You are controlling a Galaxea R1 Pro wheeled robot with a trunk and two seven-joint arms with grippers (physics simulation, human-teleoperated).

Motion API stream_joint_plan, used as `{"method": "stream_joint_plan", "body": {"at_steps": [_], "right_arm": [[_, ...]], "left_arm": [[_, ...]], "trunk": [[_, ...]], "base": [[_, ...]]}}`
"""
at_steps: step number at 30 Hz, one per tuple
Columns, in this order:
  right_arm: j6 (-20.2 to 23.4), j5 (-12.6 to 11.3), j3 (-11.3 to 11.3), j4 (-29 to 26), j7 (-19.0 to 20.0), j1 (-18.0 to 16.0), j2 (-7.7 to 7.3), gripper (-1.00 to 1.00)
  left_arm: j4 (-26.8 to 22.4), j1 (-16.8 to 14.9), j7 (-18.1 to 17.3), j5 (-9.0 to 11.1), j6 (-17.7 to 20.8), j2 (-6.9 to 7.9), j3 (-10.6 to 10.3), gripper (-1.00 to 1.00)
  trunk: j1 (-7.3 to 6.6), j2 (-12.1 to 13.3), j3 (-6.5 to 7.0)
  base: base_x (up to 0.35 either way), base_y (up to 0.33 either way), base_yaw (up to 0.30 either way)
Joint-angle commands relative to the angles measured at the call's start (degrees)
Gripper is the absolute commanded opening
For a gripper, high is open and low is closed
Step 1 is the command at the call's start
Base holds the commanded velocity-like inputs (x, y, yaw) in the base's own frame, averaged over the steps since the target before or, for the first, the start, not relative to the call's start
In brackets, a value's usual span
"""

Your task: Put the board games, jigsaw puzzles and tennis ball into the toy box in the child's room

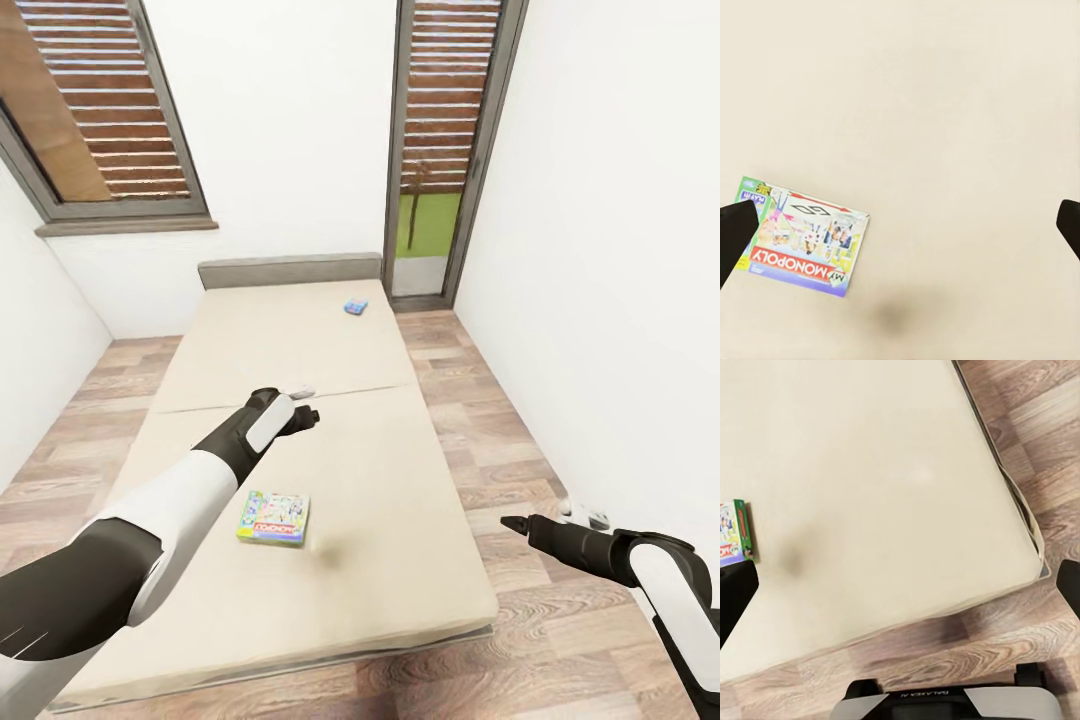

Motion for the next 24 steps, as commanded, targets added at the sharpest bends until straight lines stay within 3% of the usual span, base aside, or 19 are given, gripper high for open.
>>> {"method": "stream_joint_plan", "body": {"at_steps": [1, 10, 24], "right_arm": [[0.2, -0.6, 0.0, -0.1, -0.6, 0.0, -0.02, 1.0], [0.2, -0.6, -0.1, -0.1, -0.6, 0.0, -0.06, 1.0], [0.1, -0.6, -0.1, -0.1, -0.6, 0.0, -0.23, 1.0]], "left_arm": [[-0.1, -0.1, 0.5, 0.6, 0.1, 0.05, -0.4, 1.0], [0.0, -0.1, 0.5, 0.7, 0.1, -0.26, -0.4, 1.0], [0.1, 0.0, 0.5, 0.8, 0.0, -0.39, -0.4, 1.0]], "trunk": [[0.03, -0.1, -0.13], [0.03, -0.1, -0.23], [0.03, -0.1, -0.55]], "base": [[0.0, 0.0, 0.01], [0.0, 0.0, 0.042], [0.0, 0.0, 0.233]]}}
